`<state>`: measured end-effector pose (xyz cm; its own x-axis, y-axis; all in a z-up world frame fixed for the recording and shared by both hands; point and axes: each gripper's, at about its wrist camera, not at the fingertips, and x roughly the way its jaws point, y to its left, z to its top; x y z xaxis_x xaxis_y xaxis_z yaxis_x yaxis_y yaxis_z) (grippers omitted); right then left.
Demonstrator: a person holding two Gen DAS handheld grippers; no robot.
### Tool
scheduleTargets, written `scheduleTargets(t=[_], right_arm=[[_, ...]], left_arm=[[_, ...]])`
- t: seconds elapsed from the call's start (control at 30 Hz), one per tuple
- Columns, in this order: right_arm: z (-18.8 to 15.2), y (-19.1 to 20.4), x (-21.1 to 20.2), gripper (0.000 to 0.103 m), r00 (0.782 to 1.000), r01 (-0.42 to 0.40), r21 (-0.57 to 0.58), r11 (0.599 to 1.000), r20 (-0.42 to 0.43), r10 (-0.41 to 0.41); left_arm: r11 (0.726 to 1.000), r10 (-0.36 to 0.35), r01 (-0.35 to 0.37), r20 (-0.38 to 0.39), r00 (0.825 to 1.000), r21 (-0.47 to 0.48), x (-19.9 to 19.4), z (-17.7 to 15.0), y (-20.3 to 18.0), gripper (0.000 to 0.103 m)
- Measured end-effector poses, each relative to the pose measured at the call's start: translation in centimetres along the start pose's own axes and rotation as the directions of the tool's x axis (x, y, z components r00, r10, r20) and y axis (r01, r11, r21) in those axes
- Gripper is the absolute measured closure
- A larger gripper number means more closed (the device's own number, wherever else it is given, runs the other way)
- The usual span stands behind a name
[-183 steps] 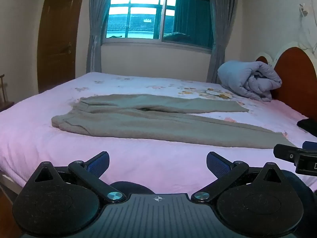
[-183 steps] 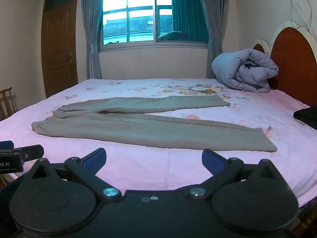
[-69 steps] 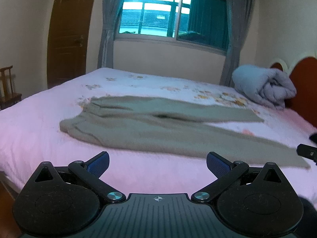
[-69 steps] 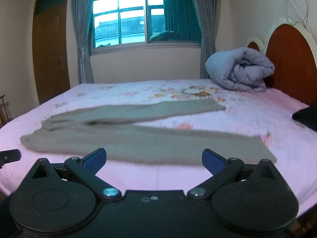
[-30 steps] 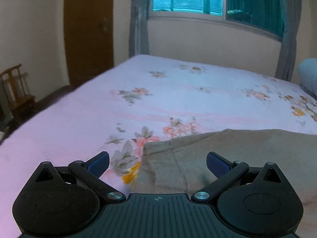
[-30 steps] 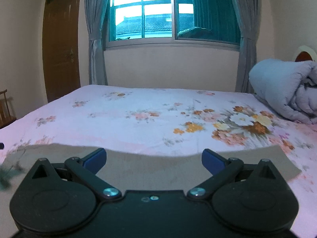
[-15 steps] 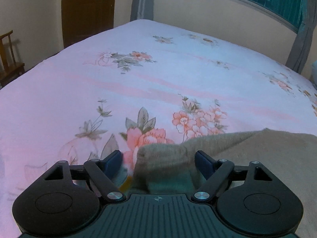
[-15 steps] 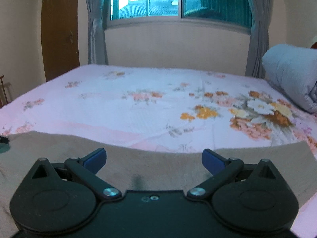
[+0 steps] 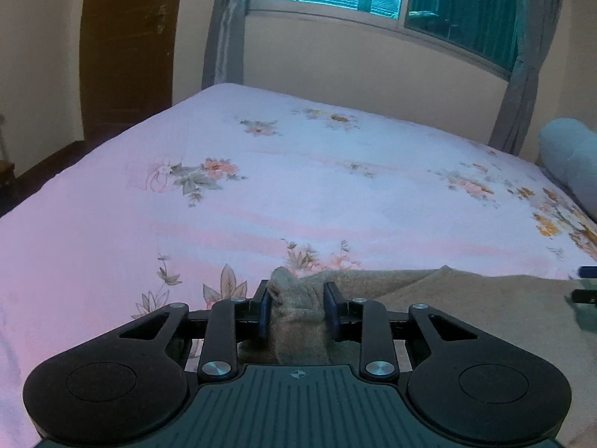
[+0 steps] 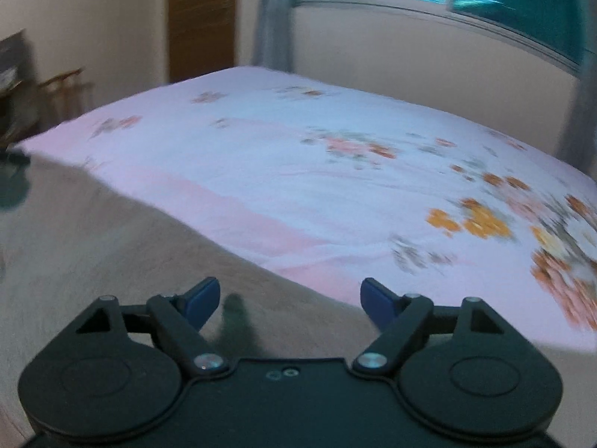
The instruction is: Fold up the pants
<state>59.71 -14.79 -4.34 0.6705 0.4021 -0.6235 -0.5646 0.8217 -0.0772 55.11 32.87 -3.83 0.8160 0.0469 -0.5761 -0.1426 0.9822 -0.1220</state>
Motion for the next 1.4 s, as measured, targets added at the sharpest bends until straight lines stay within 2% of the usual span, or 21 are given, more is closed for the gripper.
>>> scheduleTargets(t=[0.1,0.17,0.23,0.27,0.3,0.5,0.67,0.77,0.87,0.93,1.07,1.13,1.17,1.2,1.27,1.33,1.4], right_arm=[[0.7,0.2,1.7,0.03,0.996,-0.064,-0.079,0.995,-0.061,0.059],[0.9,0.7,2.8,0.035,0.992,-0.076,-0.148,0.986,-0.115,0.059],[0.9,1.2,3.2,0.061,0.985,-0.118,-0.174,0.978,-0.148,0.093],[1.0,1.5,3.1,0.095,0.982,-0.134,-0.181,0.974,-0.155,0.106],[1.1,2.1,2.9,0.103,0.985,-0.109,-0.202,0.973,-0.151,0.079],[1.4,3.8,-2.1,0.103,0.999,-0.023,-0.216,0.976,-0.048,0.013],[1.8,5.8,-10.0,0.103,0.999,0.022,-0.251,0.968,0.029,-0.016],[1.1,8.0,-15.1,0.103,0.998,0.041,-0.269,0.962,0.052,-0.028],[-0.6,11.0,-19.4,0.103,0.997,0.065,-0.304,0.95,0.058,-0.05],[-2.0,12.9,-21.7,0.103,0.997,0.069,-0.315,0.947,0.055,-0.054],[-6.1,17.4,-23.7,0.103,0.995,0.095,-0.347,0.933,0.041,-0.086],[-9.3,19.6,-23.5,0.1,0.99,0.137,-0.356,0.924,0.027,-0.136],[-10.9,20.5,-23.5,0.093,0.987,0.157,-0.361,0.919,0.014,-0.163],[-12.4,21.3,-23.6,0.077,0.978,0.203,-0.354,0.913,0.021,-0.209],[-14.4,21.7,-24.9,0.056,0.964,0.264,-0.261,0.929,0.052,-0.26],[-15.2,21.0,-26.1,0.054,0.967,0.255,-0.116,0.96,0.05,-0.251],[-15.2,19.5,-26.9,0.057,0.965,0.257,0.042,0.966,0.038,-0.258]], left_arm=[[1.0,-0.005,0.005,0.001,1.0,-0.003,-0.2,0.3,0.2,0.074],[1.0,-0.008,0.008,-0.003,1.0,-0.003,-0.2,0.4,0.3,0.074],[1.0,-0.01,0.01,-0.014,1.0,-0.002,0.0,0.3,0.5,0.074],[1.0,-0.011,0.011,-0.016,1.0,-0.002,0.1,0.3,0.5,0.074],[1.0,-0.013,0.013,-0.018,1.0,-0.002,0.1,0.2,0.6,0.074],[0.997,-0.07,0.07,0.021,0.997,-0.019,-1.4,0.5,1.3,0.074],[0.987,-0.156,0.158,0.075,0.985,-0.01,-5.5,0.6,2.5,0.074],[0.975,-0.221,0.22,0.1,0.97,0.018,-8.6,0.2,3.1,0.074],[0.962,-0.272,0.269,0.11,0.956,0.04,-12.1,-1.0,3.8,0.074],[0.958,-0.287,0.283,0.103,0.952,0.049,-14.1,-2.1,4.4,0.074],[0.958,-0.287,0.286,0.056,0.956,0.033,-17.7,-6.1,6.1,0.073],[0.975,-0.22,0.22,0.01,0.975,0.039,-19.1,-8.7,6.4,0.047],[0.984,-0.178,0.178,0.004,0.984,0.023,-19.9,-10.0,6.8,0.029],[0.989,-0.15,0.15,-0.01,0.989,0.008,-20.5,-11.2,7.1,0.026],[0.993,-0.107,0.105,-0.046,0.993,-0.05,-22.0,-13.7,8.0,0.026],[0.987,-0.099,0.091,-0.057,0.993,-0.135,-23.4,-15.5,8.9,0.026],[0.976,-0.111,0.099,-0.053,0.992,-0.196,-24.3,-16.5,9.3,0.026]])
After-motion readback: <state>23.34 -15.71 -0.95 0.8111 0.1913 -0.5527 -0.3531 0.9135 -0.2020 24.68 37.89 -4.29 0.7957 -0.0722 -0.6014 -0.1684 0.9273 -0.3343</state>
